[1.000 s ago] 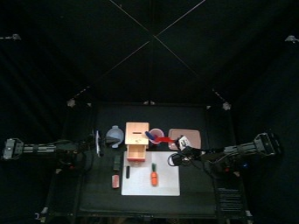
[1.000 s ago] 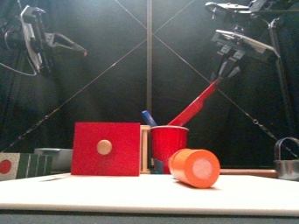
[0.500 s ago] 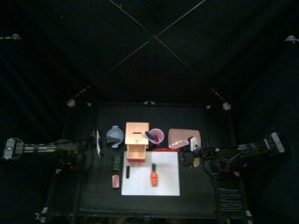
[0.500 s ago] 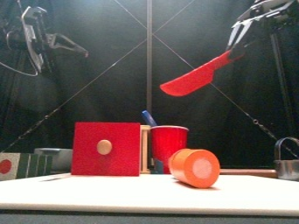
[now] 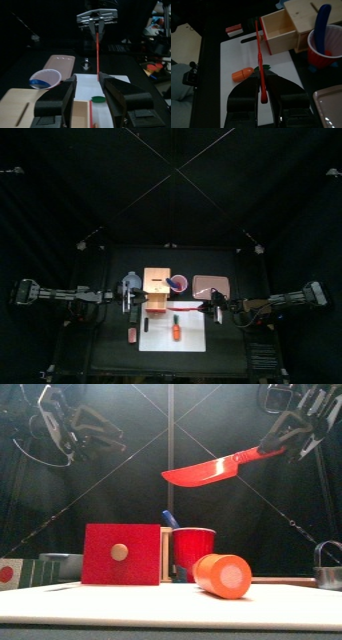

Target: Grasp knife with other hand

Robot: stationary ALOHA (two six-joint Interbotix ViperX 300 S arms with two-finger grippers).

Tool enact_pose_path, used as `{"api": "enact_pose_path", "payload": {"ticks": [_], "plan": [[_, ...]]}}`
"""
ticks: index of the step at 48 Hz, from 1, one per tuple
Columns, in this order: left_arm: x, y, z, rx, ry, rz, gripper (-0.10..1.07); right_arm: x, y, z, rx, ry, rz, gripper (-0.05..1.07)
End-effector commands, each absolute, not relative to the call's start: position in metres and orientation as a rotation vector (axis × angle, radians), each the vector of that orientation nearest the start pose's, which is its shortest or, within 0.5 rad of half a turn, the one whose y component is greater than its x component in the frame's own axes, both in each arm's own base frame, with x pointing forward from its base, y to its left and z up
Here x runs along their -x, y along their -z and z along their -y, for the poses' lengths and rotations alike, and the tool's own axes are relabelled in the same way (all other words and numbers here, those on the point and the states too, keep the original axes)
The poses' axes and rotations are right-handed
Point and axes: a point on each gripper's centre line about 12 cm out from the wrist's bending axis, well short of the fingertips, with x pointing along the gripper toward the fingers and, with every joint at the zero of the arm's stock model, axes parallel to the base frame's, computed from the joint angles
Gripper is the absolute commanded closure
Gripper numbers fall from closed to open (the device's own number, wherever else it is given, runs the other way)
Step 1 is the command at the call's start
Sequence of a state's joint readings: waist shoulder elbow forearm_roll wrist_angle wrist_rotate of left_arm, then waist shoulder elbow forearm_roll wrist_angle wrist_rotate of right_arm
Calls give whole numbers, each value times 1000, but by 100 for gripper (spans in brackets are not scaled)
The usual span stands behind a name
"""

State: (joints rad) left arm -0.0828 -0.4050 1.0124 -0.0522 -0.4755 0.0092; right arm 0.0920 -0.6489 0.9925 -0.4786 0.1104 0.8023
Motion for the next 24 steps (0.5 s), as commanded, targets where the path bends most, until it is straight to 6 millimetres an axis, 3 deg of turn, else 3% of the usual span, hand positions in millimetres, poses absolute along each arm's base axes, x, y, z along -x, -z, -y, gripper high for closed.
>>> {"api": "enact_pose_path", "payload": {"ticks": [1, 16, 24], "plan": [[-321, -239, 31, 42, 70, -121, 12, -262, -258, -18, -290, 23, -420, 52], [-359, -208, 33, 102, 26, -207, 12, -269, -259, -19, -258, 9, -414, 52], [-370, -198, 34, 100, 23, -232, 13, -270, -260, -20, -242, -3, -404, 62]]}}
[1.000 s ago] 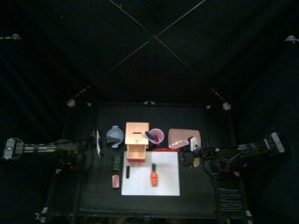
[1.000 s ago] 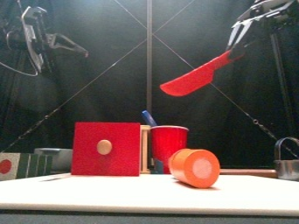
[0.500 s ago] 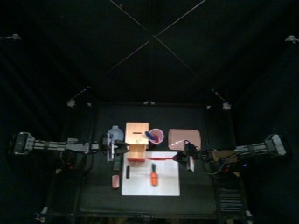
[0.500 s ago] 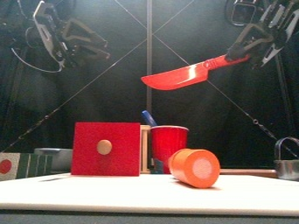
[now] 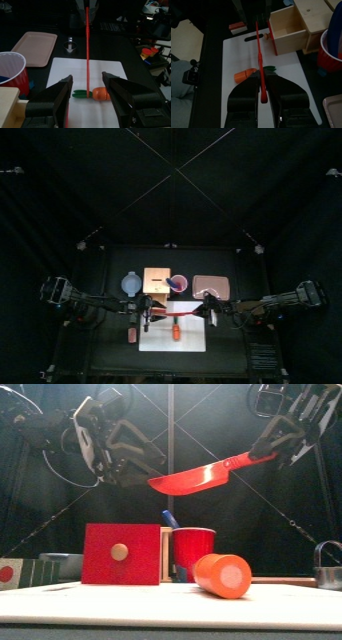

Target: Grasp knife with other hand

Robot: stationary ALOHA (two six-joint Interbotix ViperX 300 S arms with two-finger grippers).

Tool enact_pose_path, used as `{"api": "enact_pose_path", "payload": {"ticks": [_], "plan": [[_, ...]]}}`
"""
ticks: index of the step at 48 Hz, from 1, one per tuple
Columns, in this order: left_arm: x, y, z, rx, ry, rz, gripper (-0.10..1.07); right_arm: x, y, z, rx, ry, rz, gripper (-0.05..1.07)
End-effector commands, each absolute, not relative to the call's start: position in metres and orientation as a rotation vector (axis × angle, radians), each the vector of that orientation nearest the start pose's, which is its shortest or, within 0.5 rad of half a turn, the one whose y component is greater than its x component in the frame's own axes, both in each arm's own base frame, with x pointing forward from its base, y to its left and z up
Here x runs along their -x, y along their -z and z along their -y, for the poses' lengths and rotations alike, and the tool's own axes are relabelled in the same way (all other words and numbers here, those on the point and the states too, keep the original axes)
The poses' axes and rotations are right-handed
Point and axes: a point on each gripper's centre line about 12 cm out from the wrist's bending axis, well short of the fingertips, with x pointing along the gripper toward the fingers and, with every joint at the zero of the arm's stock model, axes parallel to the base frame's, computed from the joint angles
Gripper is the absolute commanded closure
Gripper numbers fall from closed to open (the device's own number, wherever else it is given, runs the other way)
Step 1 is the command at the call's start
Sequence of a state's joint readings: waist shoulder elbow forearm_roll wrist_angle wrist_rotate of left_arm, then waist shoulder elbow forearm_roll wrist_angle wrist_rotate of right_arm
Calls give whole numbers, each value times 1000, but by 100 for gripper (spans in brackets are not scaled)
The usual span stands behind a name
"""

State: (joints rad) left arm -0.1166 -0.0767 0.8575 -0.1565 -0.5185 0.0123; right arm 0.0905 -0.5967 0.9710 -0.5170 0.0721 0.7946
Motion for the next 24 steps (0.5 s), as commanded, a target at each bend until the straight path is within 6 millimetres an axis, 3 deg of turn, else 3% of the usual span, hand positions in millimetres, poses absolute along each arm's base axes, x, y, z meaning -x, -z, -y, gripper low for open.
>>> {"api": "enact_pose_path", "payload": {"ticks": [1, 13, 24], "plan": [[-371, -198, 35, 98, 25, -233, 13, -270, -260, -20, -239, -4, -403, 63], [-376, -195, 39, 101, 34, -240, 17, -269, -259, -21, -214, -17, -396, 65], [-375, -189, 44, 102, 46, -276, 35, -269, -258, -21, -213, -17, -399, 65]]}}
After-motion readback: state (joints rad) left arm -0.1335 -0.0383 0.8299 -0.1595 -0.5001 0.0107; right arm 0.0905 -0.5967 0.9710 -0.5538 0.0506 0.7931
